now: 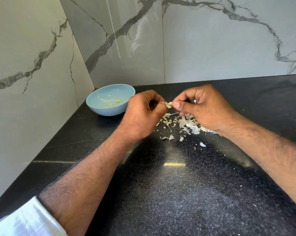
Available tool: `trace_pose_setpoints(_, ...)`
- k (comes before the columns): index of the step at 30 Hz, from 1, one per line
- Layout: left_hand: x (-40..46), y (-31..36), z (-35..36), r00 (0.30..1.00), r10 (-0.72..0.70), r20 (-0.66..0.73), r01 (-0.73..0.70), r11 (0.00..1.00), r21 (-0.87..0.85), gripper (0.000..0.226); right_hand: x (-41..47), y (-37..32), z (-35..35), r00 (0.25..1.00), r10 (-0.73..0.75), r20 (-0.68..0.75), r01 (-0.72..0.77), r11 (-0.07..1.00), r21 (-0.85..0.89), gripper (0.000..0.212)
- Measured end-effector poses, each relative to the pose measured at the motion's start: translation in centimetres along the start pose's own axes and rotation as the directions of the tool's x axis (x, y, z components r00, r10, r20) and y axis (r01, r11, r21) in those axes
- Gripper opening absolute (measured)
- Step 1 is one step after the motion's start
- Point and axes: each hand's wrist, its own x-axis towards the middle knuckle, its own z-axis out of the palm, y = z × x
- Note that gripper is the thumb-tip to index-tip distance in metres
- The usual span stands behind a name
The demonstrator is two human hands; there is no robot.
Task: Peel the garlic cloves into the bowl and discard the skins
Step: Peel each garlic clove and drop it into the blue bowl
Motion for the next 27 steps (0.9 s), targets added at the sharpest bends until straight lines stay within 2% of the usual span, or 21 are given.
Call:
trace_pose_setpoints(5,-0.1,0.3,-0.4,0.998,-0.055,0.03,0.056,0.998,-0.024,0.01,0.2,-0.2,-0.3,0.991,0.006,0.136,-0.029,0.986,0.167,0.006)
trace_pose_setpoints(7,-0.1,0.4,-0.4,0.997,-0.064,0.049,0.065,0.997,-0.034,0.011,0.2,0.0,-0.4,0.985,0.051,0.165,-0.089,0.968,0.235,0.005)
trace_pose_setpoints(11,0.0,0.2,-0.6,0.995,-0.088,0.043,0.089,0.995,-0.04,0.012,0.2,0.4,-0.5,0.954,0.192,0.231,-0.279,0.852,0.444,0.023)
trace_pose_setpoints(14,0.2,-0.2,-0.8,0.988,-0.15,-0.027,0.15,0.989,0.004,0.011,0.3,0.3,-0.8,0.938,0.223,0.267,-0.336,0.779,0.529,0.025)
trace_pose_setpoints(17,0.4,-0.8,-1.2,0.986,-0.135,-0.1,0.134,0.991,-0.016,0.027,0.4,0.2,-1.1,0.937,0.251,0.242,-0.346,0.767,0.541,0.029)
trace_pose_setpoints(22,0.2,-0.4,-0.8,0.996,-0.001,-0.086,-0.018,0.974,-0.226,0.015,0.2,0.1,-0.4,0.946,0.304,0.113,-0.32,0.814,0.484,0.045)
trace_pose_setpoints(24,0.1,-0.4,-0.5,0.997,0.032,-0.068,-0.049,0.967,-0.251,0.017,0.2,0.2,-0.3,0.948,0.312,0.064,-0.303,0.821,0.484,0.034)
trace_pose_setpoints(27,0.2,-0.5,-0.2,0.997,0.063,-0.052,-0.072,0.977,-0.2,0.015,0.1,0.3,0.1,0.952,0.304,0.033,-0.285,0.844,0.455,0.017)
